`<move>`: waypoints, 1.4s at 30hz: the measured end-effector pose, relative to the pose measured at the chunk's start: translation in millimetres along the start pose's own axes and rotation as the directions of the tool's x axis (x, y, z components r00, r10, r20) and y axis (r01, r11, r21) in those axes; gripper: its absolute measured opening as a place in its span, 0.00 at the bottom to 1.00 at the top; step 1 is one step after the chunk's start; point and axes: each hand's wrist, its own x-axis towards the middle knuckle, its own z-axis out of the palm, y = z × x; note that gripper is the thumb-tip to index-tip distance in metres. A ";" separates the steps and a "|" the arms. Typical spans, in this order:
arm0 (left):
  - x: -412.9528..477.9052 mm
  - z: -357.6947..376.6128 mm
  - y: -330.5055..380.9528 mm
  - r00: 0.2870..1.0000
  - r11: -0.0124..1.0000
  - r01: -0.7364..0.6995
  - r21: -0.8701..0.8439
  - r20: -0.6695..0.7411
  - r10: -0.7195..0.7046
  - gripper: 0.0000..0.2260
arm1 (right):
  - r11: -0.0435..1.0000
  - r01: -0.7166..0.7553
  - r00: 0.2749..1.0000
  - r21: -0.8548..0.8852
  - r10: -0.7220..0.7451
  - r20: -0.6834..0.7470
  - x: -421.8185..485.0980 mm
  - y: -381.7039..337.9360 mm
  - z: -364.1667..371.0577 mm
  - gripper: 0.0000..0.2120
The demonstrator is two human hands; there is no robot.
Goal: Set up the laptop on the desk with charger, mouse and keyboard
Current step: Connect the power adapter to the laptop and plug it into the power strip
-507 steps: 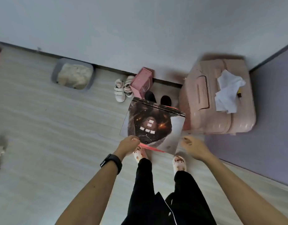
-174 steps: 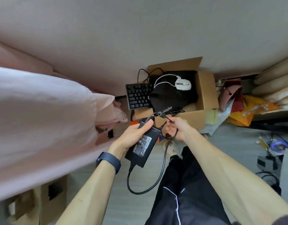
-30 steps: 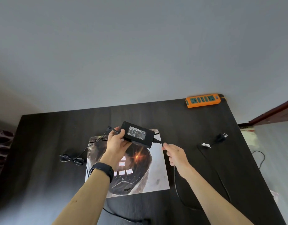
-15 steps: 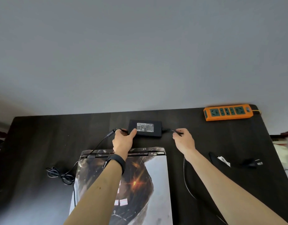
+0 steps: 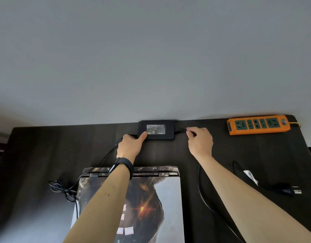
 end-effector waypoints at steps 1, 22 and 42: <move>1.3 1.5 1.3 1.000 1.000 -0.008 0.025 -0.006 0.008 0.30 | 1.000 -0.012 1.000 0.015 0.012 -0.009 3.6 -1.6 0.0 0.12; -145.8 -35.0 -154.2 0.915 0.929 -0.359 -0.084 -0.228 0.333 0.10 | 0.949 0.236 0.971 -0.210 -0.236 0.027 -170.0 -0.8 20.1 0.28; -234.8 -57.1 -344.0 0.948 0.847 0.273 -0.456 0.276 -0.157 0.05 | 0.895 0.161 0.805 -0.416 0.125 0.580 -461.8 28.4 54.4 0.12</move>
